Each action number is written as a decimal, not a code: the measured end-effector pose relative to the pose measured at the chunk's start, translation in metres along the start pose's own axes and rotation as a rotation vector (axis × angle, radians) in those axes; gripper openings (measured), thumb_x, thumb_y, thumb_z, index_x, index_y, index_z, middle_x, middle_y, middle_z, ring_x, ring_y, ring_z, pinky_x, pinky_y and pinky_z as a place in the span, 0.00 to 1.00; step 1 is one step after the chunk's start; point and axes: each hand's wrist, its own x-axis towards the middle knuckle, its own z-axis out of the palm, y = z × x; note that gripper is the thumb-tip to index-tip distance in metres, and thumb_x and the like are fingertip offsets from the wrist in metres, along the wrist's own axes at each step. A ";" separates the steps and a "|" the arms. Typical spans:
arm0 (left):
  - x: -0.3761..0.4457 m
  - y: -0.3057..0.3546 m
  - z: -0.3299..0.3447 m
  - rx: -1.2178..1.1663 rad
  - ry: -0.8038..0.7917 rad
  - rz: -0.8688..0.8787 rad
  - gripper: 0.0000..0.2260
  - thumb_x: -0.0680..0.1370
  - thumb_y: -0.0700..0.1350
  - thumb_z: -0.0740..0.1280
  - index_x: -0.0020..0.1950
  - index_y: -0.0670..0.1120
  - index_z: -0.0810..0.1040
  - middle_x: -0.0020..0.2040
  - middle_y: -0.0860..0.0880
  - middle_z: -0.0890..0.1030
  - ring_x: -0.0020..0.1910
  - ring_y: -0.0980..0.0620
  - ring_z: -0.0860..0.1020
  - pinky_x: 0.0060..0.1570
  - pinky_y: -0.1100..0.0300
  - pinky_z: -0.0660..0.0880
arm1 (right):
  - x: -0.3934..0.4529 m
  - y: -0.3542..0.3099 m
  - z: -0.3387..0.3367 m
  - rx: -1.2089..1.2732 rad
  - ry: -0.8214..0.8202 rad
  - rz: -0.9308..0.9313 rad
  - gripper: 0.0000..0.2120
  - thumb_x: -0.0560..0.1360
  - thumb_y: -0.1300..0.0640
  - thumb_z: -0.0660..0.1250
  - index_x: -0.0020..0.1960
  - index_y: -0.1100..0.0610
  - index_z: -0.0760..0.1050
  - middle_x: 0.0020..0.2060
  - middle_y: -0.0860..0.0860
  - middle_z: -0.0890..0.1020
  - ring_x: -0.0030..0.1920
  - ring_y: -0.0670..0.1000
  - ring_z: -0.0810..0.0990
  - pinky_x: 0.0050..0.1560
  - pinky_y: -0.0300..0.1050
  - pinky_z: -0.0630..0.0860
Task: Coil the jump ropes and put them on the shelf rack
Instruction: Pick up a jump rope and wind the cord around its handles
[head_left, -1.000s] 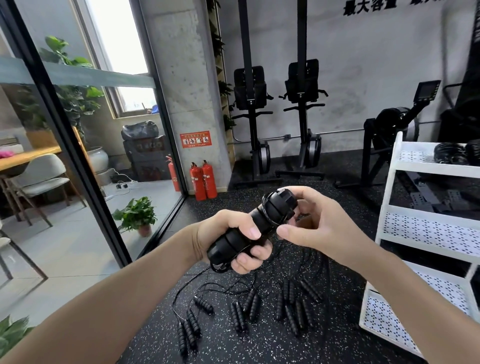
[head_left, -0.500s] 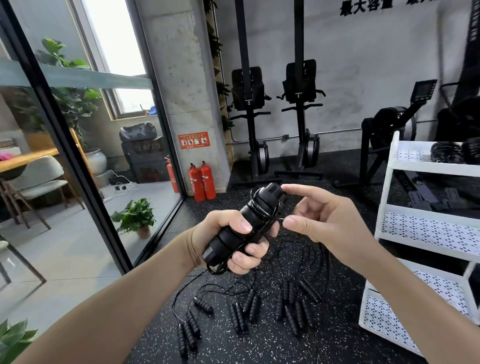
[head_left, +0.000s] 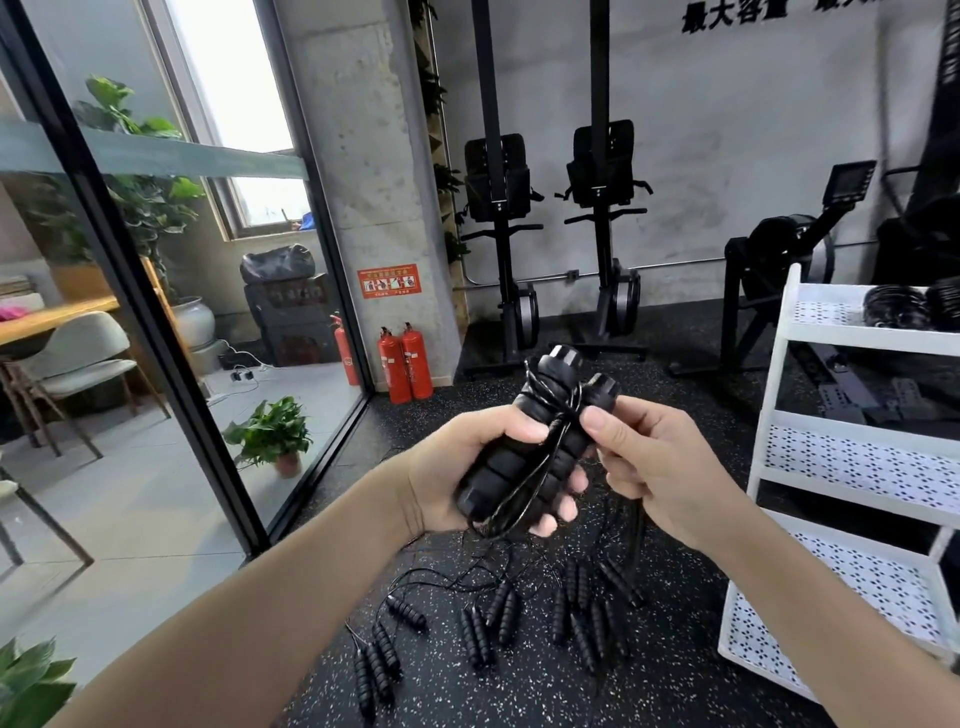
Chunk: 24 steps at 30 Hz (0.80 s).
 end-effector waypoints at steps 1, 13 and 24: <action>-0.001 0.005 -0.001 0.115 0.123 0.031 0.16 0.79 0.44 0.67 0.64 0.40 0.74 0.54 0.38 0.79 0.48 0.41 0.81 0.48 0.50 0.80 | 0.000 0.000 -0.001 -0.012 0.048 0.001 0.21 0.66 0.45 0.80 0.43 0.61 0.79 0.27 0.51 0.65 0.23 0.45 0.59 0.23 0.36 0.57; 0.023 -0.020 0.023 1.762 1.189 0.252 0.40 0.75 0.53 0.71 0.80 0.56 0.51 0.62 0.51 0.70 0.61 0.47 0.72 0.49 0.52 0.74 | 0.000 0.009 0.023 -0.004 0.373 -0.048 0.21 0.76 0.54 0.73 0.34 0.58 0.64 0.22 0.48 0.65 0.21 0.47 0.59 0.23 0.39 0.57; 0.016 0.002 0.006 1.159 1.022 0.320 0.25 0.65 0.44 0.78 0.57 0.56 0.71 0.44 0.56 0.82 0.37 0.60 0.78 0.37 0.63 0.74 | -0.016 0.042 0.010 -0.079 -0.061 0.076 0.21 0.80 0.45 0.58 0.47 0.62 0.79 0.31 0.51 0.62 0.29 0.49 0.56 0.29 0.44 0.53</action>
